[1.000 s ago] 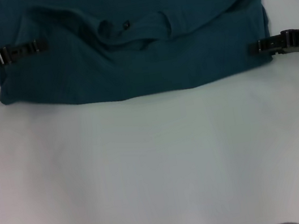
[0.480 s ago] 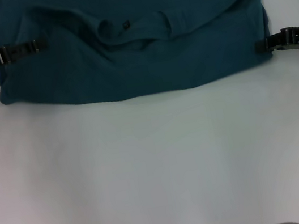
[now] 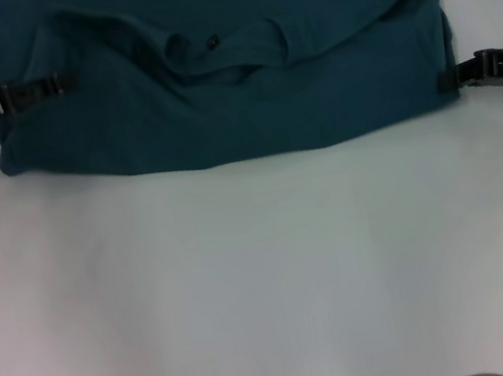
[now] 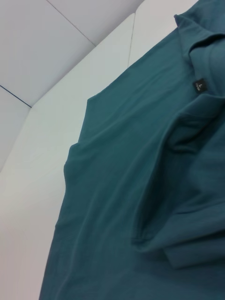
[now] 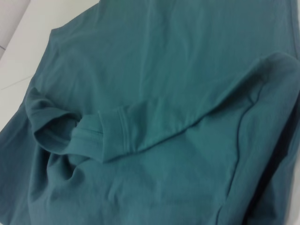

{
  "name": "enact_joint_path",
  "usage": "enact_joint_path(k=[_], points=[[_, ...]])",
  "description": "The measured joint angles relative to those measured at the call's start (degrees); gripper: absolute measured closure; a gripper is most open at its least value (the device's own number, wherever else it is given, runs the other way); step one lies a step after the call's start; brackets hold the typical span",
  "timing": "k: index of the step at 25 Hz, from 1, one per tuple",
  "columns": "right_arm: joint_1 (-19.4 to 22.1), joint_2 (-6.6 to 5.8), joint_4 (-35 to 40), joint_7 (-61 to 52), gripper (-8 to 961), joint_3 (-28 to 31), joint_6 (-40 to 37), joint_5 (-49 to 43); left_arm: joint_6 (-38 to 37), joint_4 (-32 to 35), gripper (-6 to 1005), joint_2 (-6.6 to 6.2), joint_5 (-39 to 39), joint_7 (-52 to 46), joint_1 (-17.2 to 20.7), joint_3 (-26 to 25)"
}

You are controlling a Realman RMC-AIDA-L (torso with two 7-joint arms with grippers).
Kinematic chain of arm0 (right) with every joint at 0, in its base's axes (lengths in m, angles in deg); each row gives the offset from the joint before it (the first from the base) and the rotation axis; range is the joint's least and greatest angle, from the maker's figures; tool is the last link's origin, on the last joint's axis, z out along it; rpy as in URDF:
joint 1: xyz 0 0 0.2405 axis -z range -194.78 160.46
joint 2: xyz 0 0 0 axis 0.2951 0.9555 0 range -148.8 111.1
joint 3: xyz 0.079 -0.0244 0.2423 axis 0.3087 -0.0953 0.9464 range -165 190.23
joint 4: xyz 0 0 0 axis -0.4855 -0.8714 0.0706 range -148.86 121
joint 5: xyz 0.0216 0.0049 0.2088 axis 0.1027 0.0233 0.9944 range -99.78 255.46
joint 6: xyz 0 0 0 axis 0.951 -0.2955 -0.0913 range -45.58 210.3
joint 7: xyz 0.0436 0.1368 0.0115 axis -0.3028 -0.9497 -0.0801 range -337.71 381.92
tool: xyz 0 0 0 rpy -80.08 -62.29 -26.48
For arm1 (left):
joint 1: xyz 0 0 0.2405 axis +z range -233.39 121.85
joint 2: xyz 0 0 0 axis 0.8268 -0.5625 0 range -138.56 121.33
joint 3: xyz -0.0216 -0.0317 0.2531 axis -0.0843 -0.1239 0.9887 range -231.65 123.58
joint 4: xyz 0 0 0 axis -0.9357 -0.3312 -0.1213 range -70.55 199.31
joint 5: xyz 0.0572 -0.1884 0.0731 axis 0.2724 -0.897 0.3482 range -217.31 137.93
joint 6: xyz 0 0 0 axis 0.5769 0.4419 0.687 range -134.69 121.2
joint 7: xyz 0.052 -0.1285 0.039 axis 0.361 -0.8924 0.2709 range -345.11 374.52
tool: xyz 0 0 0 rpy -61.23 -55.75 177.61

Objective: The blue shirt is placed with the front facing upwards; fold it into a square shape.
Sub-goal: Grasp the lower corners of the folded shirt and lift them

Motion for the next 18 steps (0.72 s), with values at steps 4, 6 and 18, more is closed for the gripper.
enact_joint_path(k=[4,6,18], points=[[0.2,-0.03,0.0,0.0,916,0.2,0.0,0.1,-0.4,0.1,124,-0.45,0.7,-0.2,0.9,0.1],[0.2,-0.07,0.0,0.0,916,0.2,0.1,0.1,-0.7,0.2,124,-0.66,0.9,-0.2,1.5,0.3],[0.3,-0.18,-0.2,0.0,912,0.3,0.7,0.2,5.2,0.9,124,-1.34,2.3,0.6,3.6,0.3]])
